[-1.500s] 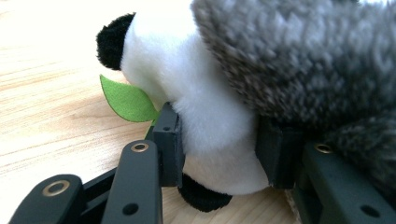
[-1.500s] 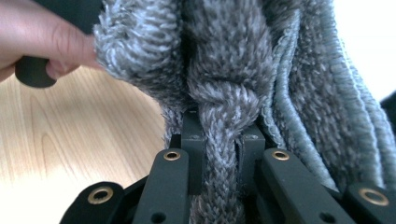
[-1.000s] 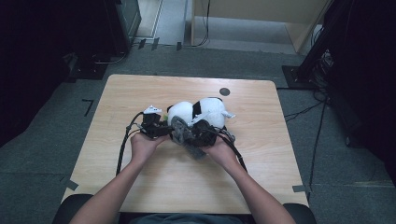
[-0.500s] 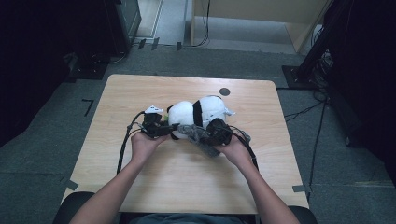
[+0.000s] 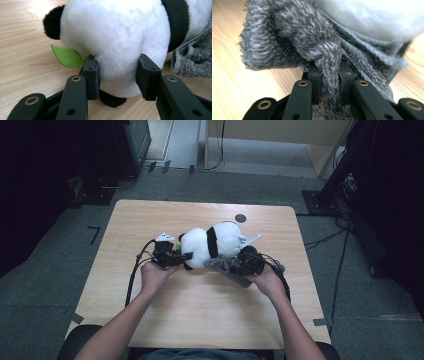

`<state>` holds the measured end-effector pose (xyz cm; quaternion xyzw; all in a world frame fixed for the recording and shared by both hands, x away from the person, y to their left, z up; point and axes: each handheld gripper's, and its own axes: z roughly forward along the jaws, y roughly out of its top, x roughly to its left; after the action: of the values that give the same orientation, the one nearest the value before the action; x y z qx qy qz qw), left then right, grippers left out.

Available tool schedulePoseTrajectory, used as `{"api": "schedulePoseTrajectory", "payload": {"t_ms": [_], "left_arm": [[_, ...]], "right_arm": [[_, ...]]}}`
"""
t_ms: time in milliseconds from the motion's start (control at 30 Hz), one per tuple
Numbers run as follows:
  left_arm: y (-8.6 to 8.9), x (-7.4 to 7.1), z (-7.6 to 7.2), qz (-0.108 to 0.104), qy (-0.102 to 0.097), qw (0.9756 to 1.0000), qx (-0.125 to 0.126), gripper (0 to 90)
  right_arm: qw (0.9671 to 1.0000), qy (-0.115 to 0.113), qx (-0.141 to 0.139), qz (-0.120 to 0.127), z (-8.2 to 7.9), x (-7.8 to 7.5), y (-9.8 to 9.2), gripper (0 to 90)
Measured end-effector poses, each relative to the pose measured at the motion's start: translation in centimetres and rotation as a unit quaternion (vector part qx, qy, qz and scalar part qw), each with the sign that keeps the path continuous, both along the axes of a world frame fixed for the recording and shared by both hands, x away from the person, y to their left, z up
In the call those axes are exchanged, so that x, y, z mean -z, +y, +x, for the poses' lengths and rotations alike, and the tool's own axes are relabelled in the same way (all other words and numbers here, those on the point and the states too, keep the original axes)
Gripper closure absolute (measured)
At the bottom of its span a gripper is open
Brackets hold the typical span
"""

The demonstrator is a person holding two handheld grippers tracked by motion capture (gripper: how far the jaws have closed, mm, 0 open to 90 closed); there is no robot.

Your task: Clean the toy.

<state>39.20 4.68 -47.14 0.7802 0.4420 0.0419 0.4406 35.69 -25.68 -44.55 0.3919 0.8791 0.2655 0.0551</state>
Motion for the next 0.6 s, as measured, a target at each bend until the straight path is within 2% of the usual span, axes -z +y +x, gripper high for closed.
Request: {"api": "schedulePoseTrajectory", "payload": {"t_ms": [100, 200, 267, 367, 533, 600], "left_arm": [[0.0, 0.0, 0.0, -0.001, 0.0, 1.0, -0.001, 58.6], [0.0, 0.0, 0.0, -0.003, 0.001, 1.0, -0.002, 58.8], [0.0, 0.0, 0.0, -0.002, 0.001, 1.0, -0.002, 58.9], [0.0, 0.0, 0.0, -0.002, 0.002, 1.0, -0.002, 59.0], [0.0, 0.0, 0.0, -0.005, 0.002, 1.0, -0.005, 59.3], [-0.1, 0.0, -0.1, -0.005, 0.001, 1.0, -0.006, 59.3]], "right_arm": [[0.9999, 0.001, 0.003, 0.01, 0.0, -0.4, -0.6, 77.8], [0.999, -0.005, -0.015, 0.043, -0.1, -1.5, -0.5, 78.3], [0.9977, -0.022, -0.028, 0.058, -0.3, -2.5, 0.0, 78.6], [0.9952, -0.047, -0.034, 0.078, -0.4, -3.8, 1.0, 78.8], [0.9918, -0.081, -0.034, 0.093, 0.1, -4.4, 3.1, 78.9], [0.991, -0.094, -0.032, 0.09, 0.4, -4.3, 4.0, 78.8]]}}
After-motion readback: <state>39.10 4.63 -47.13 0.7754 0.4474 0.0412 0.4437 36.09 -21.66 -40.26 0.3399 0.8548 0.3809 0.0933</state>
